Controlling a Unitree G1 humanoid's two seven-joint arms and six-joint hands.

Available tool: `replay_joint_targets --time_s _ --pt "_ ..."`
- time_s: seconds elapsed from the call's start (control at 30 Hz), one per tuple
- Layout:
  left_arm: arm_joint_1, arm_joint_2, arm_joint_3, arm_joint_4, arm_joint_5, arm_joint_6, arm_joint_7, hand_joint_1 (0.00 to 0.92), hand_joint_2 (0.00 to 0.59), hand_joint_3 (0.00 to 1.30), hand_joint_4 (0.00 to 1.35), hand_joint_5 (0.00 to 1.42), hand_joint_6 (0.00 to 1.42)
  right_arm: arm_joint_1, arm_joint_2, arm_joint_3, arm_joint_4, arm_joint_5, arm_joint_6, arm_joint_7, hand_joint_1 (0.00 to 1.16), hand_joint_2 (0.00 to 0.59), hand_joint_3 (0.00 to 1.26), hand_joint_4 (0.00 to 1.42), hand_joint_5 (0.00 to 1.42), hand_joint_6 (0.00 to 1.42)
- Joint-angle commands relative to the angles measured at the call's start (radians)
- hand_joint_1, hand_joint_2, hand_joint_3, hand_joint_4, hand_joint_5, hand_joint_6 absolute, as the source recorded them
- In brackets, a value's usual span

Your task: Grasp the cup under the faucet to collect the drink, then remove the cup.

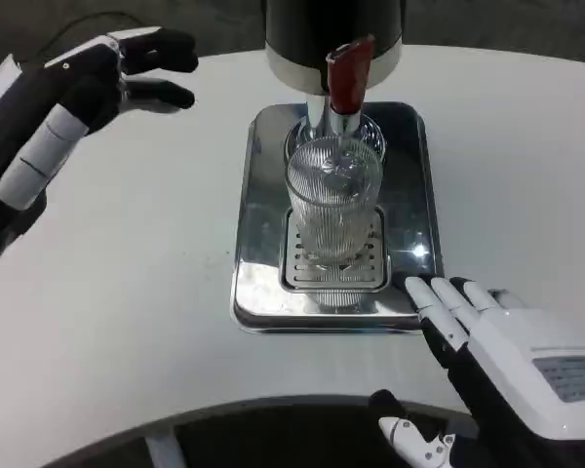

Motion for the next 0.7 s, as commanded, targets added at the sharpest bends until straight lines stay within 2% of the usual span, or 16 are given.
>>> replay_joint_targets --time_s 0.03,0.17,0.33,0.43,0.7 --pt "-0.053 0.026 0.048 -0.054 -0.122 0.201 -0.145 0.0 0.115 0.25 0.21 0.32 0.27 -0.003 0.001 0.003 -0.015 -0.003 0.004 0.014 0.21 0.427 0.0 0.0 0.0 0.0" --pt "-0.107 0.021 0.077 -0.086 -0.186 0.365 -0.211 0.0 0.122 0.21 0.16 0.27 0.21 -0.006 0.007 0.014 -0.012 -0.009 0.006 0.014 0.22 0.425 0.01 0.0 0.0 0.0" --pt "-0.163 0.002 0.101 -0.103 -0.202 0.483 -0.234 0.0 0.12 0.18 0.12 0.25 0.19 -0.005 0.008 0.022 -0.01 -0.011 0.01 0.011 0.22 0.422 0.01 0.0 0.0 0.0" --pt "-0.199 -0.011 0.103 -0.091 -0.183 0.512 -0.236 0.0 0.119 0.18 0.11 0.24 0.18 -0.004 0.007 0.024 -0.01 -0.011 0.011 0.01 0.23 0.421 0.01 0.0 0.0 0.0" --pt "-0.305 -0.06 0.063 -0.024 -0.118 0.554 -0.255 0.0 0.119 0.17 0.11 0.23 0.18 0.0 0.006 0.018 -0.015 -0.008 0.008 0.006 0.23 0.42 0.01 0.0 0.0 0.0"
